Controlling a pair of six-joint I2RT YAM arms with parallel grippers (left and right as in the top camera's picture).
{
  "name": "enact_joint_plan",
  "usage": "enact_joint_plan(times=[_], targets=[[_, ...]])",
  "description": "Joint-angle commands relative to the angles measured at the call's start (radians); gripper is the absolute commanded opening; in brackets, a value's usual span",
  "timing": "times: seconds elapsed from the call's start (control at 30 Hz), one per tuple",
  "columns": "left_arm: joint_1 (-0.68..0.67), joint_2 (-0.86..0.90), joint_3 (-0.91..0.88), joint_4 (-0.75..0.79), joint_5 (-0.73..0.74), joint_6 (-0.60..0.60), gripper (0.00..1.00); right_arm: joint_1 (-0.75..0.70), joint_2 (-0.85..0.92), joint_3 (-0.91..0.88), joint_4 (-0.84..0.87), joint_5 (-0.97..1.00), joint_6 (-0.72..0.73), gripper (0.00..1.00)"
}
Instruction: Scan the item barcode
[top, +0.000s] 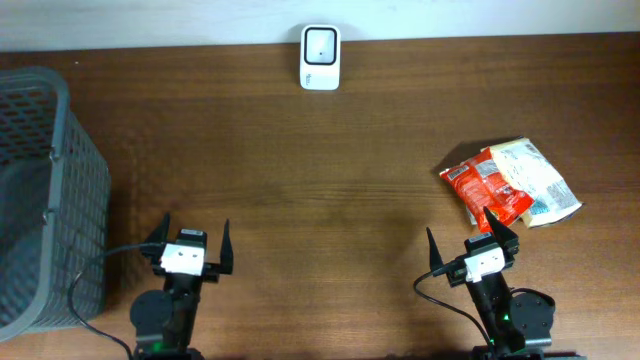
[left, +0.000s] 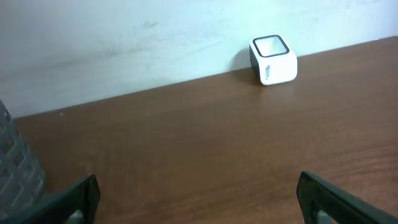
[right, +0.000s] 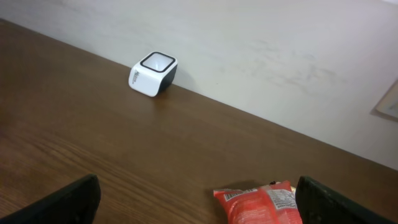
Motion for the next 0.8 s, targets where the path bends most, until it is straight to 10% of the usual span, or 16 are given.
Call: enact_joint_plan(times=[0.0,0.17,0.77], targets=[[-0.003,-0.074,-0.006,-0.039,-0.011,0.03,0.99,0.006,-0.008,-0.007,-0.002,-0.003,0.011,0.99],[-0.003,-0.225,-0.006,-0.247,-0.012,0.03,0.99,0.006,-0.008,-0.007,-0.002,-0.003,0.012,0.99],[-0.003,-0.302,-0.006,-0.243,-0.008,0.029,0.99,0.006,-0.008,-0.007,-0.002,-0.003,0.011,0.99]])
